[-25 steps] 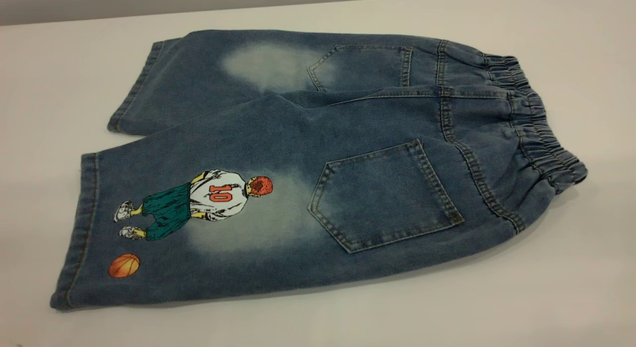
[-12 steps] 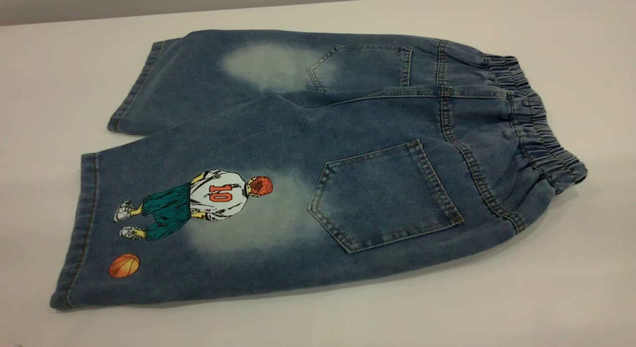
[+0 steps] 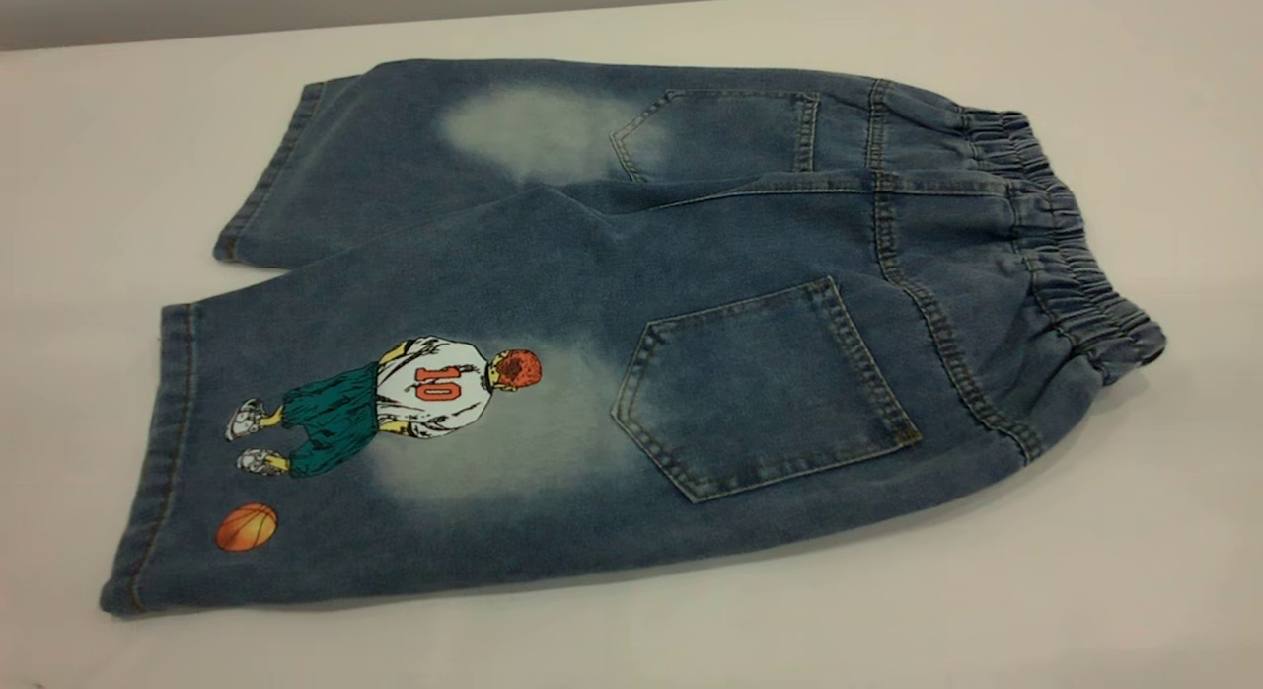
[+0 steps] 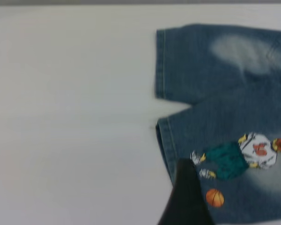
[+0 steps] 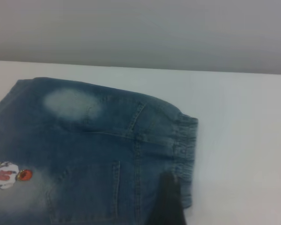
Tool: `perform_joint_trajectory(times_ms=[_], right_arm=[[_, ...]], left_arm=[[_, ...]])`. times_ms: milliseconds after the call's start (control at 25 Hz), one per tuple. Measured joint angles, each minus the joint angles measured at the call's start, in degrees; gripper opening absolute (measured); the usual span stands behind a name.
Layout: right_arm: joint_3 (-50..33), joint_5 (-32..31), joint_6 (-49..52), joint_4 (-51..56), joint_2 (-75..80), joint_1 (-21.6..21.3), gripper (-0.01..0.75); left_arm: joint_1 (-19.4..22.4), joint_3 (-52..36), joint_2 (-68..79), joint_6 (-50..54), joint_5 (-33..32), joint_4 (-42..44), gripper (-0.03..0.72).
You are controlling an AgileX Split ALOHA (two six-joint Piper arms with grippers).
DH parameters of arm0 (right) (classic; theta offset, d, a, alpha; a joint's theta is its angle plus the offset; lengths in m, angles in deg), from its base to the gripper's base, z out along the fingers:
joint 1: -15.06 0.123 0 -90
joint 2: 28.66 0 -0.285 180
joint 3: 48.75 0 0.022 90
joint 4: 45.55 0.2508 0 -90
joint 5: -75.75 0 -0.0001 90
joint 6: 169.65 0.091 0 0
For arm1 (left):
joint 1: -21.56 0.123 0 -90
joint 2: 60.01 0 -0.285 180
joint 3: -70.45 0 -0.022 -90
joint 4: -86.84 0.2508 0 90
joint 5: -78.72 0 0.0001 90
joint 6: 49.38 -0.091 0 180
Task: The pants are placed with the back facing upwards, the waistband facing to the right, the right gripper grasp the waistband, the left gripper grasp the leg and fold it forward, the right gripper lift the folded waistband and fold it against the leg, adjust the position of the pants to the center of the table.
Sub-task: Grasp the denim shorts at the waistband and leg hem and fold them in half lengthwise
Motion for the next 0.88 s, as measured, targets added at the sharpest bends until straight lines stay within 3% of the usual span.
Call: perform_joint_trajectory(times_ms=[440, 880], right_arm=[[6.6, 6.41, -1.17, 8.03, 18.99, 0.0, 0.528], [6.6, 12.28, -13.06, 25.51, 36.42, 0.0, 0.528]], left_arm=[[0.0, 6.31, 15.9, 0.0, 5.86, -2.01, 0.477], [0.0, 6.26, 29.04, -0.24, 13.13, -6.3, 0.477]])
